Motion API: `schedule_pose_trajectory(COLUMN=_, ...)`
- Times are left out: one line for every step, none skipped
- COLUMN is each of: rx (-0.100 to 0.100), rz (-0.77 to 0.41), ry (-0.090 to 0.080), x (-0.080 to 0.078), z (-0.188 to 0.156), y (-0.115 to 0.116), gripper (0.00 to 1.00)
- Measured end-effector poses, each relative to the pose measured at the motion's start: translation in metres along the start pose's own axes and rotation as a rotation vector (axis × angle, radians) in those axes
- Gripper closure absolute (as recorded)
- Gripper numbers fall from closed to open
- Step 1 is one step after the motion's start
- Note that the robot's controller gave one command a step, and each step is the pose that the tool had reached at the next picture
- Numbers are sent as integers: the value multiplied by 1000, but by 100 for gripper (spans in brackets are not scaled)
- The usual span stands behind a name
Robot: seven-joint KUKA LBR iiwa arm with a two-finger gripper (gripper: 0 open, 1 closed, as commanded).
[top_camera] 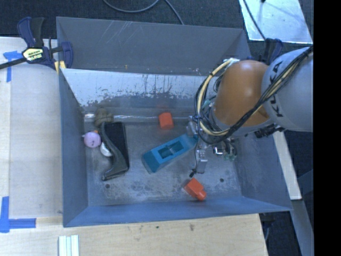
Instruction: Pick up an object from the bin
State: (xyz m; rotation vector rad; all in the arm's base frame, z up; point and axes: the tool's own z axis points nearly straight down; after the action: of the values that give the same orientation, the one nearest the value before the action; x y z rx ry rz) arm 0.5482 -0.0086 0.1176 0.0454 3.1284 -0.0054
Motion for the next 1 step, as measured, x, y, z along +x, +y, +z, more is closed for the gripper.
schedule_pose_trajectory(rx=-4, rz=-68, ry=3, x=-19, z=38, y=49, gripper=0)
